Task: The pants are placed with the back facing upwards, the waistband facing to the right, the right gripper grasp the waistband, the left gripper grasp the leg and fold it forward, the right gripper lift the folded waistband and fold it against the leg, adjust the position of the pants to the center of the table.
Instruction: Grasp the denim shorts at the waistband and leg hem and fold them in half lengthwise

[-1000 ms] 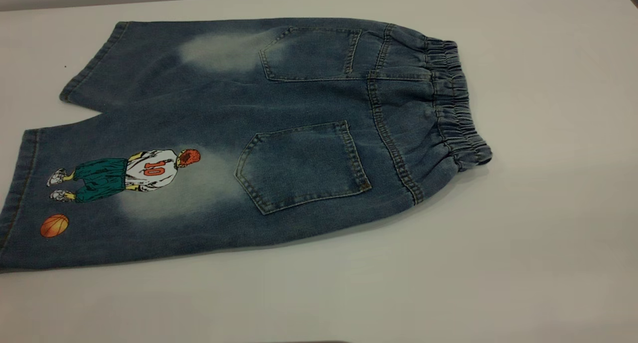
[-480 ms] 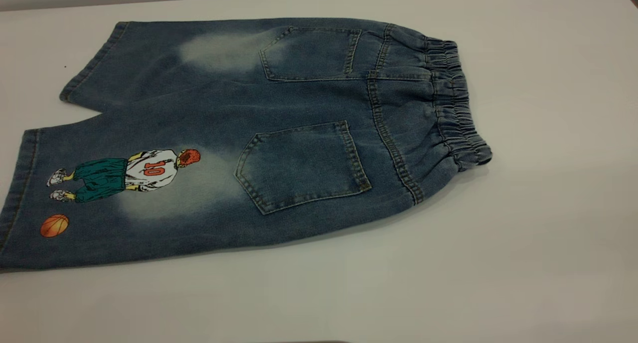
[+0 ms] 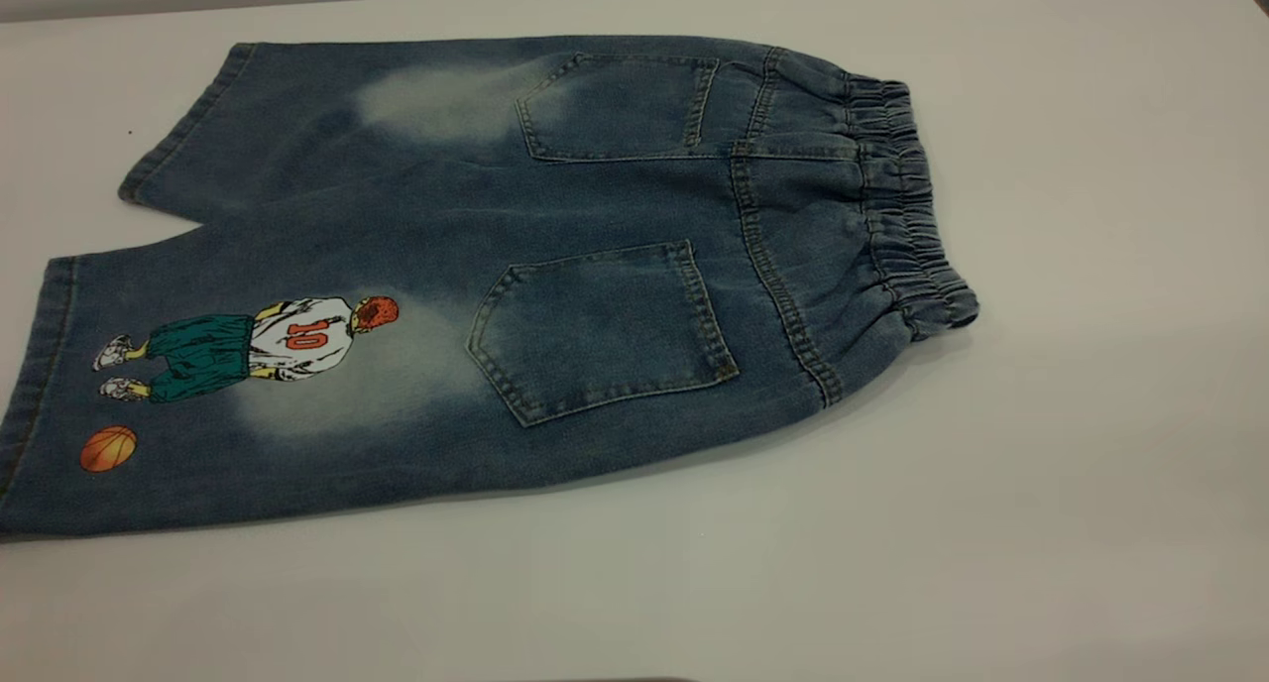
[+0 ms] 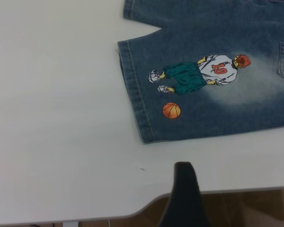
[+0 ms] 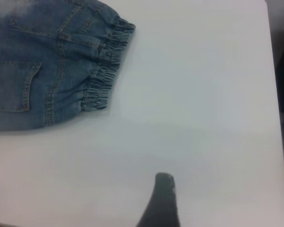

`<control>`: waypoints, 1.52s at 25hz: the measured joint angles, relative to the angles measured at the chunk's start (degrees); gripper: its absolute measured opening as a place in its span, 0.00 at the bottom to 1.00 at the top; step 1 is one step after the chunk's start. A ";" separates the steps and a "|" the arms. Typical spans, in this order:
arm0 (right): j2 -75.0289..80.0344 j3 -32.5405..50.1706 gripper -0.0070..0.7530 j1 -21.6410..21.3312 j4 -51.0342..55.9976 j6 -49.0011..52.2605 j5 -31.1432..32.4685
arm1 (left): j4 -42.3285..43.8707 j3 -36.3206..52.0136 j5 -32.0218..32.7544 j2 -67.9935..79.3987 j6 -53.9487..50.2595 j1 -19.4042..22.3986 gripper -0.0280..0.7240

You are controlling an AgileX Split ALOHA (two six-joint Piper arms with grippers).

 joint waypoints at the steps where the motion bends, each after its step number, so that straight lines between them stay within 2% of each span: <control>1: 0.00 0.00 0.75 0.00 0.00 0.00 0.00 | 0.00 0.00 0.00 0.00 0.00 0.00 0.72; 15: 0.00 0.00 0.75 0.00 0.50 0.00 0.00 | 0.00 0.00 0.00 0.00 0.00 0.00 0.72; 20: 0.17 -0.27 0.75 0.00 0.96 4.02 -0.39 | 0.00 0.00 0.00 0.08 -0.72 0.00 0.72; 27: 9.44 -9.58 0.75 0.00 0.38 6.66 -1.65 | 0.00 -4.55 -2.12 10.97 -4.85 0.00 0.72; 31: 18.54 -11.32 0.75 0.00 2.41 6.64 -7.00 | -0.04 -6.59 -7.15 21.82 -5.21 0.00 0.72; 38: 36.57 -11.35 0.75 0.00 11.58 3.72 -16.78 | -4.71 -7.29 -24.23 38.63 -7.24 0.00 0.72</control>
